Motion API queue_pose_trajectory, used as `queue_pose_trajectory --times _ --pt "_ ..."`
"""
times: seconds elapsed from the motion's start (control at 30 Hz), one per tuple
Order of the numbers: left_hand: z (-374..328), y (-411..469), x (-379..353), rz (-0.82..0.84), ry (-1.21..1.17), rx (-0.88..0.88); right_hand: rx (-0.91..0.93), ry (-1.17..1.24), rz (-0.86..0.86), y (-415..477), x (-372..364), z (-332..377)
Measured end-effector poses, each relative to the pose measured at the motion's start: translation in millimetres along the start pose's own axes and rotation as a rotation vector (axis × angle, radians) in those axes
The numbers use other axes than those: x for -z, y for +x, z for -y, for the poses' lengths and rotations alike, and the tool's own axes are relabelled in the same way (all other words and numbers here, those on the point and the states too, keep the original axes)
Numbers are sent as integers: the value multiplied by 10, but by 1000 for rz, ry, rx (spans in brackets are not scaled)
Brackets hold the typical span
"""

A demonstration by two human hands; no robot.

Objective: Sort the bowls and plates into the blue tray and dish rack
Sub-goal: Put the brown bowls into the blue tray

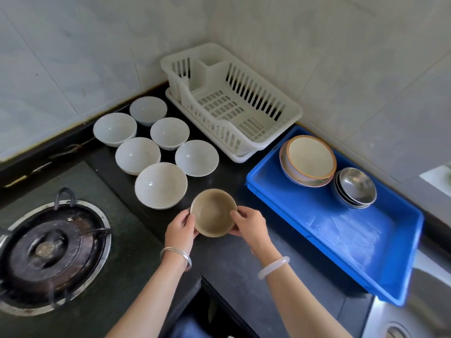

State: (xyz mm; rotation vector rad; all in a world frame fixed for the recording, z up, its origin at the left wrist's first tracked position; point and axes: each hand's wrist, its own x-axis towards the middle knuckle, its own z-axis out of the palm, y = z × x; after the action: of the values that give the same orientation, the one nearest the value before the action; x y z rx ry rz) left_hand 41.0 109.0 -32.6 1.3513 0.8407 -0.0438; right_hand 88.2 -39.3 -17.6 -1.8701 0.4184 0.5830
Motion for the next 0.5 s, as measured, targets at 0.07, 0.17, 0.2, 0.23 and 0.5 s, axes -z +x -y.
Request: queue_pose_trajectory --times 0.07,0.17,0.2,0.23,0.5 --pt "-135 -61 -207 79 0 -44 20 79 -84 -67 260 16" --pt "-312 -188 -603 215 -11 -76 20 251 -158 -176 712 18" --pt "-352 -235 -752 258 -7 -79 20 304 -178 -215 871 3" --pt "-379 -284 -907 303 1 -79 22 350 -199 -253 1030 -22" --pt "-322 -718 -2234 644 153 38 -82 615 -512 -470 2099 -495"
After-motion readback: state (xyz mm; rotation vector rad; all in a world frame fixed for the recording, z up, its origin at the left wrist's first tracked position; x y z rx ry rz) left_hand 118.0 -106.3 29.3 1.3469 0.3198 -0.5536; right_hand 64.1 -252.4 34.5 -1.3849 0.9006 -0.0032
